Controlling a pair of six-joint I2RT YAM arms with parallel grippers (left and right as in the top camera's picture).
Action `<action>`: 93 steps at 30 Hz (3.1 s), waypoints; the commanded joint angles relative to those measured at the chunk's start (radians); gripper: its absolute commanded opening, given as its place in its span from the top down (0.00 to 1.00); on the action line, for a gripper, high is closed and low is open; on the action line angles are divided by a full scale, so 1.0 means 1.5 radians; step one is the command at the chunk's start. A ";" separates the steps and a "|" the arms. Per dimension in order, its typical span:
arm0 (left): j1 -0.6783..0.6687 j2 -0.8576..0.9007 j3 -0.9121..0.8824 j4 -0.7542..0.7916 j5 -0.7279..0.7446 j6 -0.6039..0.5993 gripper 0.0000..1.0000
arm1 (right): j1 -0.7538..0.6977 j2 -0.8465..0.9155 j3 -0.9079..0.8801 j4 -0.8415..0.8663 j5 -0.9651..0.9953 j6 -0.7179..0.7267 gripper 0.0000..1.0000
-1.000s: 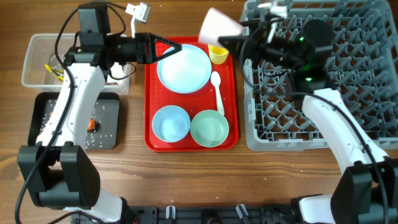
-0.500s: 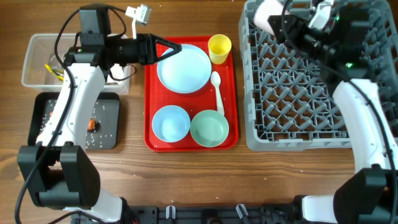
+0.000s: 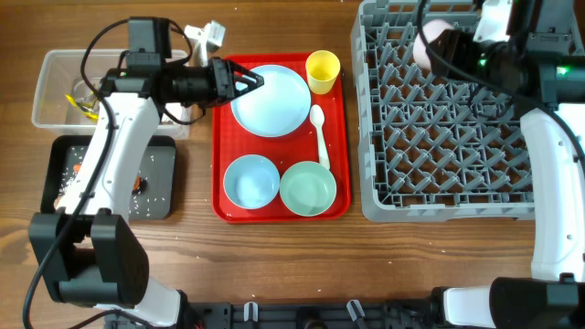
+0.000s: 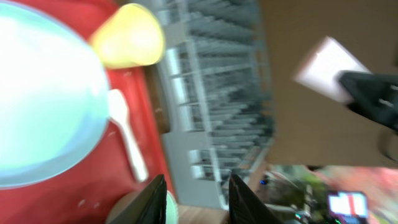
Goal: Sort waste into correct bins and load items into the dishwasher rack
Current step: 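Release the left gripper and carry the cup right over the rack, then lower the pink cup upside down into the rack and release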
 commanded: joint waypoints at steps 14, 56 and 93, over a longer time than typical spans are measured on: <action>-0.050 0.005 0.002 -0.095 -0.290 0.001 0.63 | 0.083 0.063 0.008 -0.117 0.108 -0.002 0.94; -0.050 0.005 0.002 -0.119 -0.309 0.001 0.63 | 0.083 0.304 0.000 -0.079 0.113 -0.023 0.96; -0.049 0.005 0.002 -0.119 -0.309 0.001 0.57 | 0.083 0.277 0.110 -0.166 0.108 -0.039 0.17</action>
